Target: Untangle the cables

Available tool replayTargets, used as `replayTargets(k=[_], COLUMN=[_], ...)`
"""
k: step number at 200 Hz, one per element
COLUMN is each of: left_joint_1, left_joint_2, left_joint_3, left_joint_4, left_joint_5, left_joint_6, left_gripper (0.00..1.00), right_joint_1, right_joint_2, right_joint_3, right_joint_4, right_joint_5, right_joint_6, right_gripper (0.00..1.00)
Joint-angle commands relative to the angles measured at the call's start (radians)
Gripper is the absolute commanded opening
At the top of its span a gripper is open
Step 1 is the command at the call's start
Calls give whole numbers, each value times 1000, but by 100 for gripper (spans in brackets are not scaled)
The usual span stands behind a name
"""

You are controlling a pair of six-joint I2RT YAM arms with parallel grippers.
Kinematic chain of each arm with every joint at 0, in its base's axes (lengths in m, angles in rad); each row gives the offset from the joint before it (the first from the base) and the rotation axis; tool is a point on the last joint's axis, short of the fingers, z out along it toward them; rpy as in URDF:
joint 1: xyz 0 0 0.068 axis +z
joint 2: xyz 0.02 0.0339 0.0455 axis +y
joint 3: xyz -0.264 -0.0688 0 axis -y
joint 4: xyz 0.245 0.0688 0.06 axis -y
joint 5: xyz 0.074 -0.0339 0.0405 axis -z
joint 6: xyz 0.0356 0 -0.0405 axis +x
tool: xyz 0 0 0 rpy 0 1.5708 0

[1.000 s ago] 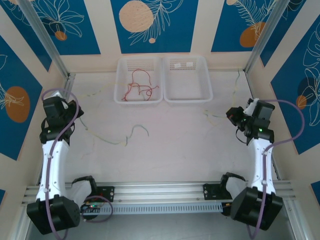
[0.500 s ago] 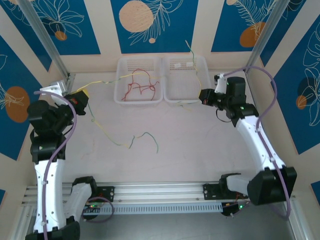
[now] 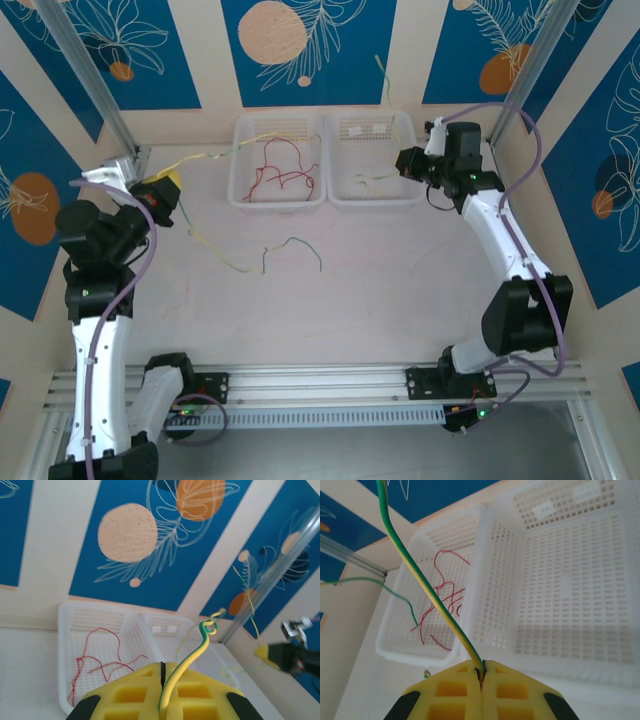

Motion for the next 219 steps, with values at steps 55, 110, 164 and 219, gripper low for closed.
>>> replayTargets(k=[55, 110, 164, 219], left_joint_1=[-55, -58, -69, -126], left_joint_2=[-280, -292, -247, -221], left_joint_3=[-96, -167, -196, -204], left_joint_4=[-122, -58, -16, -27], left_joint_5=[198, 186, 177, 137], left_joint_6=[72, 20, -6, 30], left_gripper=[0, 0, 0, 0], right_joint_1=[-6, 13, 21, 63], right_joint_2=[450, 688, 759, 672], right_joint_3=[439, 621, 694, 729], right_joint_4=[-180, -288, -379, -426], right_joint_5=[23, 60, 109, 269], right_joint_6=[-106, -157, -217, -268], right_gripper=[0, 0, 20, 73])
